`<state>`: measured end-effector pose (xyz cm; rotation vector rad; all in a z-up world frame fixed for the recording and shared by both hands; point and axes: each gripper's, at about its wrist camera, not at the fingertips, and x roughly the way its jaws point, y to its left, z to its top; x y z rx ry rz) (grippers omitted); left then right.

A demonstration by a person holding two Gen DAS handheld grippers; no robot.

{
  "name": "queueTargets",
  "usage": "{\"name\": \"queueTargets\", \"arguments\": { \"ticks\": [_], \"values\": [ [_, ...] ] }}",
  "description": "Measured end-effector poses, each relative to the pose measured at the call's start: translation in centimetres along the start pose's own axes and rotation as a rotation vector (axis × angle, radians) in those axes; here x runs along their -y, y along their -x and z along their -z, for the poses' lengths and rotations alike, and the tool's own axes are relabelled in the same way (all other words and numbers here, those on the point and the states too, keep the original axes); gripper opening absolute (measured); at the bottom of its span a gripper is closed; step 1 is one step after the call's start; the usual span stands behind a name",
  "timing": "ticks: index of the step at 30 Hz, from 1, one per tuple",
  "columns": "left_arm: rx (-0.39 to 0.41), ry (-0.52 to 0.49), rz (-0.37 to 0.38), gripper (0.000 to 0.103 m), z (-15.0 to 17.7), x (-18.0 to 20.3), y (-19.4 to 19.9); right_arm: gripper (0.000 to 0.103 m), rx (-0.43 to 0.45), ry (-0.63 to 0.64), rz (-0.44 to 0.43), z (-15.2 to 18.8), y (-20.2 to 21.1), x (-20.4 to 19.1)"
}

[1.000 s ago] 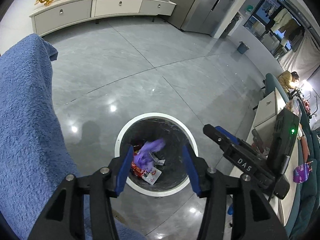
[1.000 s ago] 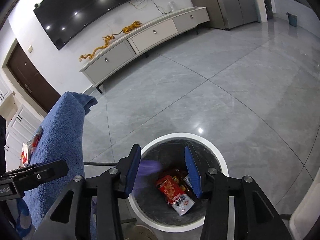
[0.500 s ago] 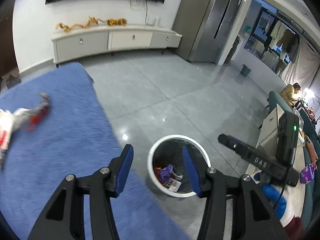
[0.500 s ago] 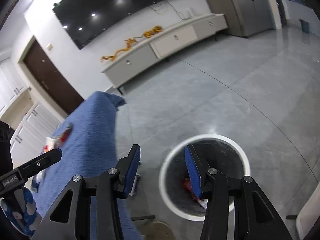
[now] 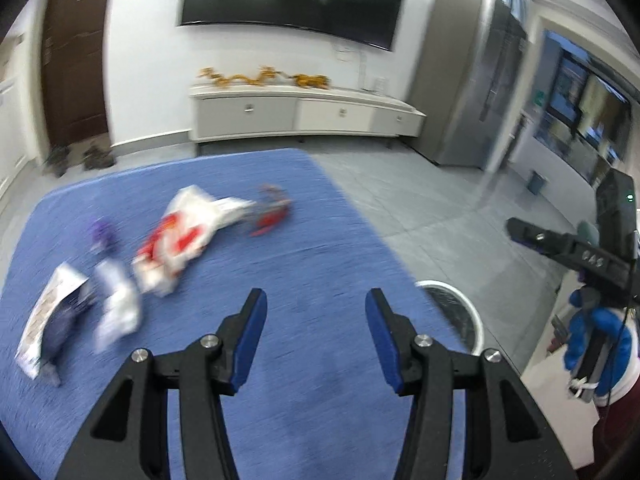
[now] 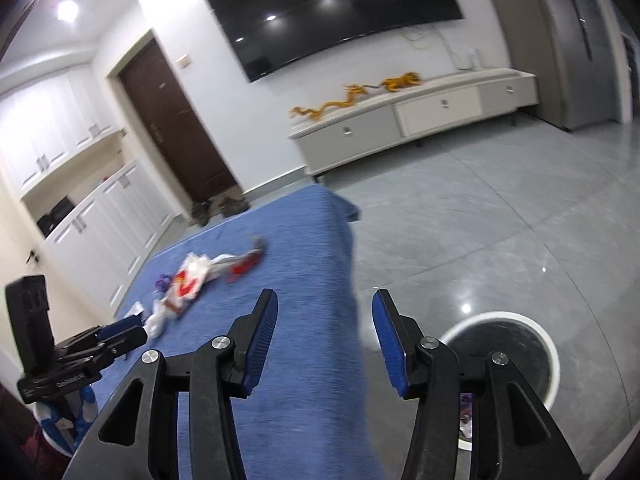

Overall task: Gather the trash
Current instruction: 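Move both open grippers back toward the remaining trash on the rug, then grasp the clear plastic bag with the left gripper while the right grasps the grey-red wrapper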

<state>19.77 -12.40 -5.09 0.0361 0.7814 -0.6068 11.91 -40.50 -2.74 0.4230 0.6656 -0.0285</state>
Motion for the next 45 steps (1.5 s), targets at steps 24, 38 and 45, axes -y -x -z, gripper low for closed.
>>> {"name": "queueTargets", "arguments": {
  "ticks": [24, 38, 45],
  "values": [
    [-0.099, 0.181, -0.247, 0.049, 2.1, -15.5, -7.6, 0.050, -0.237, 0.004, -0.059, -2.8, -24.3, -10.2],
    [-0.076, 0.140, -0.204, 0.028, 2.7, -14.3, -7.1, 0.019, -0.269, -0.035, -0.101, -2.2, -27.4, -9.8],
    [-0.067, 0.126, -0.179, 0.028, 4.8, -12.6, -4.4, 0.018, -0.265, 0.014, -0.160, 0.0, -22.8, -9.7]
  ]
}}
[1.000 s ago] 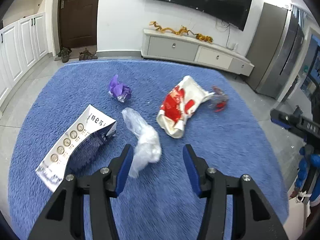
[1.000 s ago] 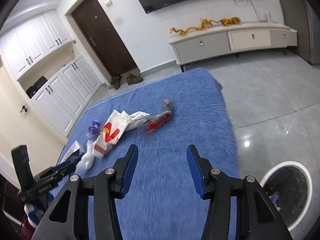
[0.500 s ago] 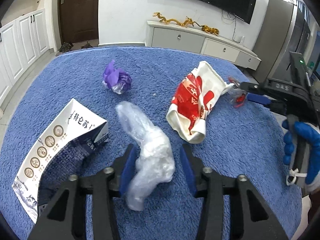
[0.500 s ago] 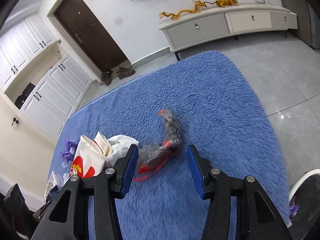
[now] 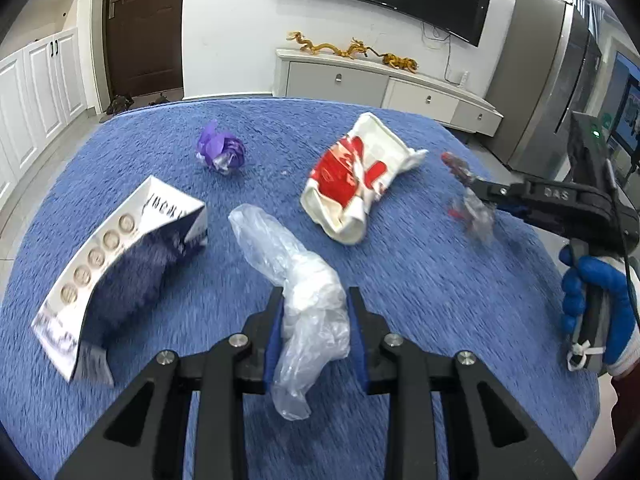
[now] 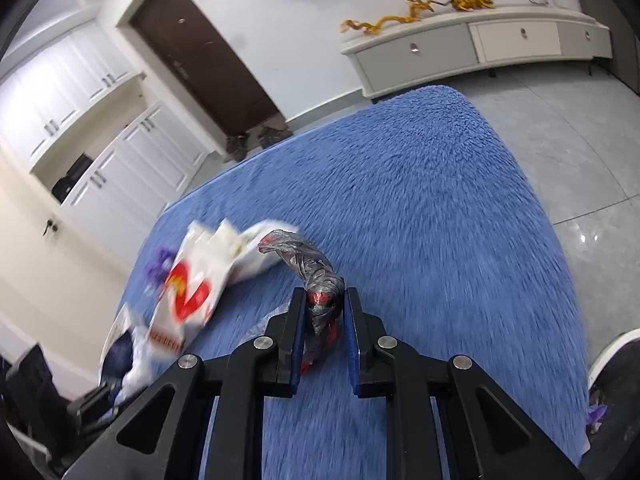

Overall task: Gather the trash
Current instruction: 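Grasp the clear plastic bag with the left gripper while the right grasps the grey-red wrapper, then carry the clear bag and grey-red wrapper with both grippers over the bin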

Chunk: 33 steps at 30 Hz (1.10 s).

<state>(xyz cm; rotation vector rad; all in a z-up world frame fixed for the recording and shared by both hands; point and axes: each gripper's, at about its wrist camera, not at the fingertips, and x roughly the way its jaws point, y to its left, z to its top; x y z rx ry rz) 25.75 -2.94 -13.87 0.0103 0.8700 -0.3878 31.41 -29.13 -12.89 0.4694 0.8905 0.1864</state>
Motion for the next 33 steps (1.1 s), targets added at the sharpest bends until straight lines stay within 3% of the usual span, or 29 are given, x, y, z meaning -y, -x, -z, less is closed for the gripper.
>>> {"name": "queueTargets", "arguments": {
  "ticks": [13, 26, 33],
  "values": [
    [0.048, -0.030, 0.054, 0.028, 2.3, 2.8, 5.4, 0.018, 0.042, 0.091, -0.035, 8.6, 10.1, -2.0],
    [0.097, -0.077, 0.093, 0.028, 3.2, 6.2, 9.6, 0.018, 0.134, 0.032, -0.026, 12.1, 16.7, 0.3],
    [0.100, -0.175, 0.133, 0.028, 2.4, 11.3, 9.9, 0.018, 0.180, -0.025, 0.004, 13.0, 19.3, 3.8]
  ]
}}
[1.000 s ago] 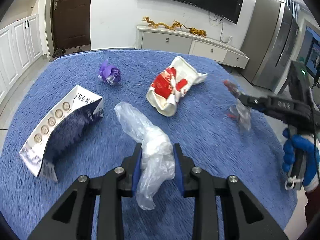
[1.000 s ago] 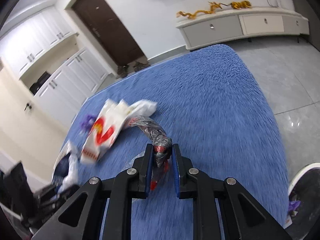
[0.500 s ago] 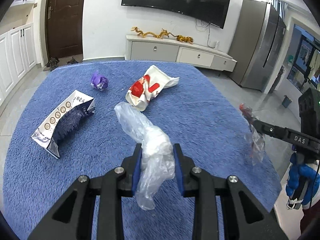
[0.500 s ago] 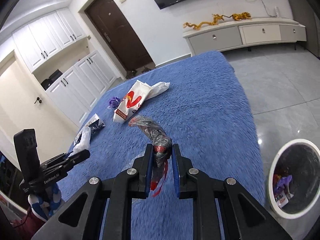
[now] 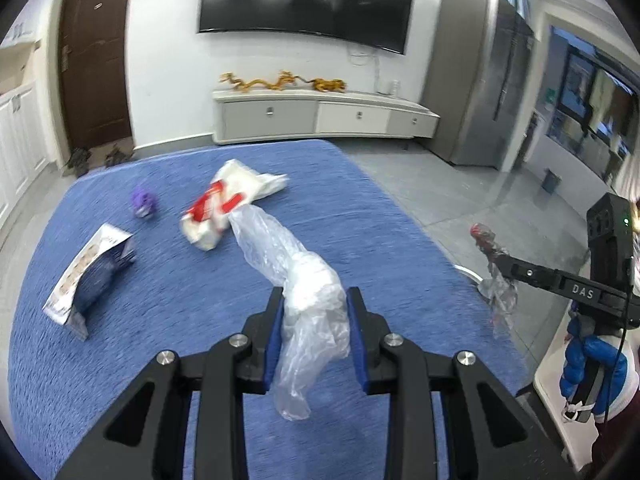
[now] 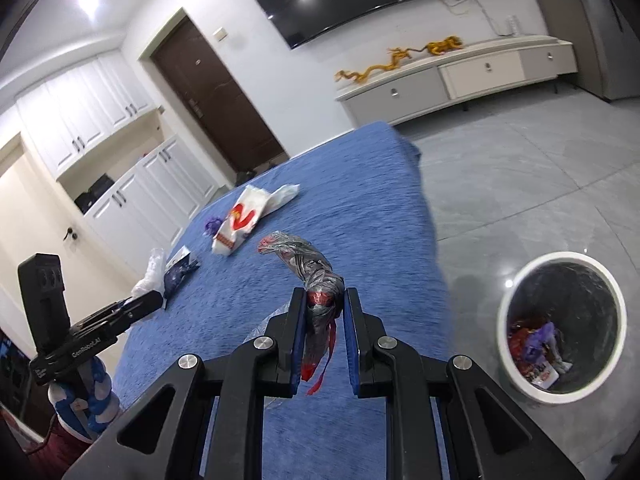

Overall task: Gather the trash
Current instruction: 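Carry the clear bag and grey-red wrapper with both grippers over the bin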

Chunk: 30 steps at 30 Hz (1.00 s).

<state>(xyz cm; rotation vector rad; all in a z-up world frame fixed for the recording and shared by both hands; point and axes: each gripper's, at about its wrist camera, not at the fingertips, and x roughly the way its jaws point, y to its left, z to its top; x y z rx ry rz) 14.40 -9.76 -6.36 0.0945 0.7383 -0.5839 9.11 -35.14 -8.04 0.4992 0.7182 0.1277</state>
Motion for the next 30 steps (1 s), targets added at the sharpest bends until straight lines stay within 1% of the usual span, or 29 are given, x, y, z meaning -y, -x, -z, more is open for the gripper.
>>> {"name": "queueTargets", "arguments": {
  "ticks": [6, 10, 19, 23, 30],
  "values": [
    [-0.032, -0.086, 0.056, 0.028, -1.8, 5.2, -2.2, 0.018, 0.046, -0.068, 0.049, 0.1, 2.6, 4.8],
    [-0.065, -0.138, 0.084, 0.028, -2.8, 8.7, -4.3, 0.018, 0.060, -0.112, 0.090, 0.4, 3.6, 8.2],
    [-0.163, -0.273, 0.123, 0.028, -4.3, 17.4, -10.3, 0.018, 0.058, -0.250, 0.168, 2.2, 4.1, 16.3],
    [-0.206, -0.302, 0.145, 0.028, -4.8, 20.4, -13.0, 0.018, 0.052, -0.304, 0.195, 2.9, 3.9, 19.6],
    [-0.280, -0.319, 0.175, 0.028, -5.2, 24.8, -17.5, 0.021, 0.039, -0.348, 0.254, 3.0, 3.1, 23.5]
  ]
}}
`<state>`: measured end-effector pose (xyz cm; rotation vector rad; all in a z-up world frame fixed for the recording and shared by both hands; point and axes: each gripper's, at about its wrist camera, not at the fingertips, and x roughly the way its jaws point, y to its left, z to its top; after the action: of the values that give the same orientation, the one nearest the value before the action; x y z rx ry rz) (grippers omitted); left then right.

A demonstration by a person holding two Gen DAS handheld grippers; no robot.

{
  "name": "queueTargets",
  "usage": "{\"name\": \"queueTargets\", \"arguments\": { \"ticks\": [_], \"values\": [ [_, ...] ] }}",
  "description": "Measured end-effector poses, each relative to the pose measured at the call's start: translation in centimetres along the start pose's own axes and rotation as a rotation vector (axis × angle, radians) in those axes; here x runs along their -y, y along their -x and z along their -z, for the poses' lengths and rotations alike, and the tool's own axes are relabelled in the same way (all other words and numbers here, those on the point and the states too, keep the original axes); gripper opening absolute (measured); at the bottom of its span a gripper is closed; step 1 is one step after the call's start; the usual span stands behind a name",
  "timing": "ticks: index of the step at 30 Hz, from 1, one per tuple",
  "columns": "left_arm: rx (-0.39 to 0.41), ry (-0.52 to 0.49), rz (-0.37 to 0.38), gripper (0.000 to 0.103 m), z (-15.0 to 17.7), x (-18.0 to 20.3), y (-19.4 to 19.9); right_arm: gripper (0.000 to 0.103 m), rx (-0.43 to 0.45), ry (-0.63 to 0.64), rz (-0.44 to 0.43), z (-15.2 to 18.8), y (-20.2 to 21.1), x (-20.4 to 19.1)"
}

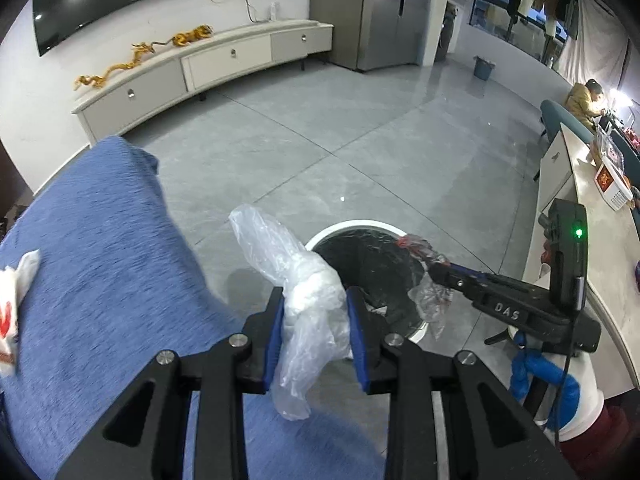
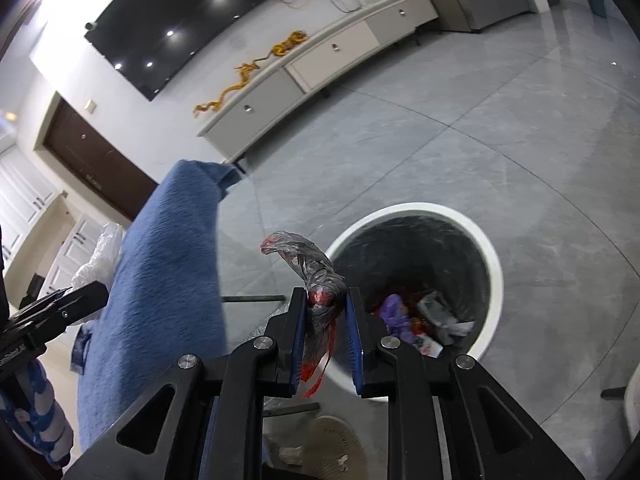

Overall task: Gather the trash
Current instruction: 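Open both grippers to drop the bag and wrapper into the bin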

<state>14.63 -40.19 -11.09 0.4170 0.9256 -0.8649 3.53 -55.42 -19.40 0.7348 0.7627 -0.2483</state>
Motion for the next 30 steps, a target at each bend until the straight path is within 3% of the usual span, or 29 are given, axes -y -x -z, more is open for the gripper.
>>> {"name": "queueTargets", "arguments": {
  "ticks": [6, 8, 10, 12, 17, 21, 30],
  "values": [
    [-0.024, 0.007, 0.025, 0.029, -1.7, 1.6, -3.5, 0.022, -0.017, -0.008, 0.059, -1.3, -2.1, 1.7],
    [-0.034, 0.015, 0.043, 0.030, -2.3, 1.9, -4.6, 0.030, -0.021, -0.012, 0.081, -1.7, -2.8, 2.2],
    [-0.041, 0.017, 0.055, 0.041, -2.8, 2.3, -5.5, 0.039, -0.022, -0.017, 0.100, -1.9, -3.1, 2.6],
    [-0.036, 0.014, 0.052, 0.050, -3.2, 2.6, -6.2, 0.040, -0.022, -0.027, 0.115, -2.1, -3.4, 3.1],
    [-0.047, 0.023, 0.078, 0.050, -3.3, 2.6, -6.8, 0.041, -0.025, -0.045, 0.130, -2.0, -3.3, 3.9],
    [-0.036, 0.040, 0.069, 0.050, -2.4, 1.8, -5.8, 0.041, -0.032, -0.052, 0.129, -1.6, -2.9, 4.0],
    [0.090, 0.049, -0.077, 0.050, 0.6, -1.5, 0.6, 0.045, -0.002, -0.015, 0.105, -0.4, -0.3, 1.5]
  ]
}}
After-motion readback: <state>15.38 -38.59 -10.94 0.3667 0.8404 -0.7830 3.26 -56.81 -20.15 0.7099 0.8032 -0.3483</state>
